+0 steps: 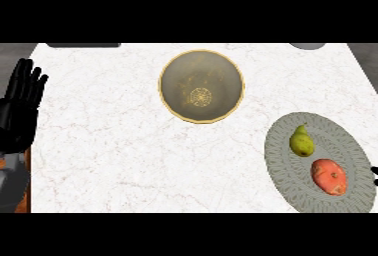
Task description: Pick the squash from the placemat and place it in the bowl
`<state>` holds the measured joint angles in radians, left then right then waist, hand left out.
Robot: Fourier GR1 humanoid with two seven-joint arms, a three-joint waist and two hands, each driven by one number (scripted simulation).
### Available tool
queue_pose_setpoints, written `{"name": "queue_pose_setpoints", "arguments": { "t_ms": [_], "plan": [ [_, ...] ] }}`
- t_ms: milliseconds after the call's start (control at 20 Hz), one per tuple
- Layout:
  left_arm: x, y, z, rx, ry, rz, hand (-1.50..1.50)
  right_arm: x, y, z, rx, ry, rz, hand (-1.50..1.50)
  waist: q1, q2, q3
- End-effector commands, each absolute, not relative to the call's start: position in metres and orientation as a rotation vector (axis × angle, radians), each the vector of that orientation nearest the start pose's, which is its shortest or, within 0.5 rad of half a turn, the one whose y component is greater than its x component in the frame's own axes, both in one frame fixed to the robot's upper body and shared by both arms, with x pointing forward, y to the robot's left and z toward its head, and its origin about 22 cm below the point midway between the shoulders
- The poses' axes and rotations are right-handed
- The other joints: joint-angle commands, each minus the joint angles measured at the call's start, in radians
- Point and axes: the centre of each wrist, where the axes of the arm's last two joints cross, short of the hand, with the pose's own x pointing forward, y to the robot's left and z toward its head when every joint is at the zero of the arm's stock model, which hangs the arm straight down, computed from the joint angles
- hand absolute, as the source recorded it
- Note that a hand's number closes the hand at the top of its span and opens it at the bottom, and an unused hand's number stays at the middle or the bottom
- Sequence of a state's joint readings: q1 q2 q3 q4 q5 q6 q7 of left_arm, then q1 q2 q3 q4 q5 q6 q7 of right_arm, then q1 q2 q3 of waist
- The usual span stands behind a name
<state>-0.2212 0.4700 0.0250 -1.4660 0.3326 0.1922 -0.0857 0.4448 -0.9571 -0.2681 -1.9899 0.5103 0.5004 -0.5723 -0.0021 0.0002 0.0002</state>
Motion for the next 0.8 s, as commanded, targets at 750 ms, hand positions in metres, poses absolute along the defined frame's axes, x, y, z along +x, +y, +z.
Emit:
{"name": "queue_pose_setpoints", "arguments": {
  "t_ms": [750],
  "plan": [
    [0.297, 0.335, 0.097, 0.23, -1.781, 0.037, 0.0, 0.209, -0.41, 0.075, -0.374, -1.314, 1.64, -1.5, 0.003, 0.0, 0.0]
  ]
}}
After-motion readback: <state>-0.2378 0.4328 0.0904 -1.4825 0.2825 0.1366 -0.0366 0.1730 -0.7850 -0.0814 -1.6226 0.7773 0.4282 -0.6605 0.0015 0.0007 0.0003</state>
